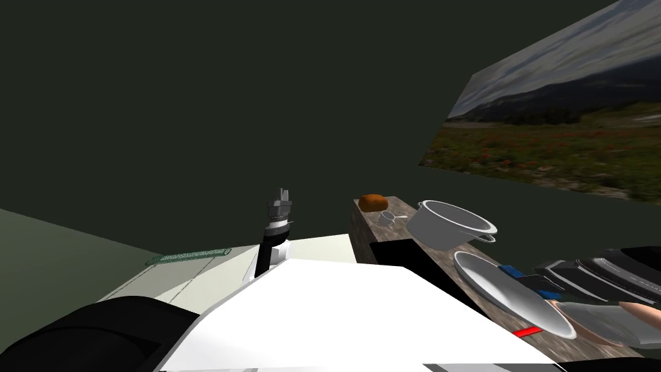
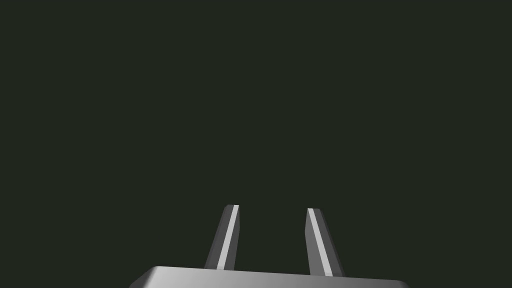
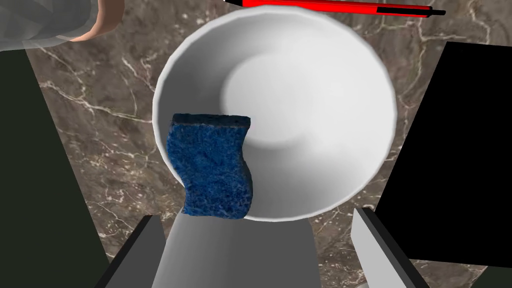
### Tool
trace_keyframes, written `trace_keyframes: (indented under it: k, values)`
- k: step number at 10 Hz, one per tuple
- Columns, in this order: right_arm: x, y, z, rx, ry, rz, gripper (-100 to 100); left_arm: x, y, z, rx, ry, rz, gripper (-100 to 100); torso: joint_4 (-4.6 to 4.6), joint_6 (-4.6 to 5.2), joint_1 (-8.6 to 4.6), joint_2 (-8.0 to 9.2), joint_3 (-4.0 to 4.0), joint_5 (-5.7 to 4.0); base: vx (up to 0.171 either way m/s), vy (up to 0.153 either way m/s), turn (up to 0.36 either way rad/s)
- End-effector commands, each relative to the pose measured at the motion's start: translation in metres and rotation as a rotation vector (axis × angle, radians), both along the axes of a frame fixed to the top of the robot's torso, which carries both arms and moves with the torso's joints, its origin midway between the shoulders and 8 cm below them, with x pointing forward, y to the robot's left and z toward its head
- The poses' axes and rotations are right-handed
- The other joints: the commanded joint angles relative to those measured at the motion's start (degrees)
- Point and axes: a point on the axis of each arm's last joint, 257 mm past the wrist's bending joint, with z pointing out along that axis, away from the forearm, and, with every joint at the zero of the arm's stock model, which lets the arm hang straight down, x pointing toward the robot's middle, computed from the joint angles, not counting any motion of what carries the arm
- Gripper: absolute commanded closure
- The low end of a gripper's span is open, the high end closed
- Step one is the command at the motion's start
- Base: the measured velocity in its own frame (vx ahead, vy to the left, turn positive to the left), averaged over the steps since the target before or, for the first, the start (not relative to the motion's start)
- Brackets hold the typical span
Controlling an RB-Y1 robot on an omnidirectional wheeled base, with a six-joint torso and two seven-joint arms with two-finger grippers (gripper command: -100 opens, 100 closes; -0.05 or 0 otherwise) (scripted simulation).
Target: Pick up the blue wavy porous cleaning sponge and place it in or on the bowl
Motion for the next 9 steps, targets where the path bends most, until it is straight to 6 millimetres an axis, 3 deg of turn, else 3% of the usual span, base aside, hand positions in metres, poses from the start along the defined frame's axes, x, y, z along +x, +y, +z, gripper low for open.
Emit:
trace_keyframes:
  k: [1, 9]
  values:
    - [0.002, -0.006, 0.009, -0.011, -0.002, 0.031, -100, 0.0, 0.0, 0.0, 0.0, 0.0, 0.0, 0, 0.0, 0.0, 0.0, 0.0, 0.0, 0.0, 0.082, 0.03, -0.091]
    - [0.008, -0.028, 0.037, -0.036, -0.029, 0.138, -100, 0.0, 0.0, 0.0, 0.0, 0.0, 0.0, 0, -0.03, -0.03, 0.02, -0.07, -0.05, 0.0, 0.065, 0.027, -0.075]
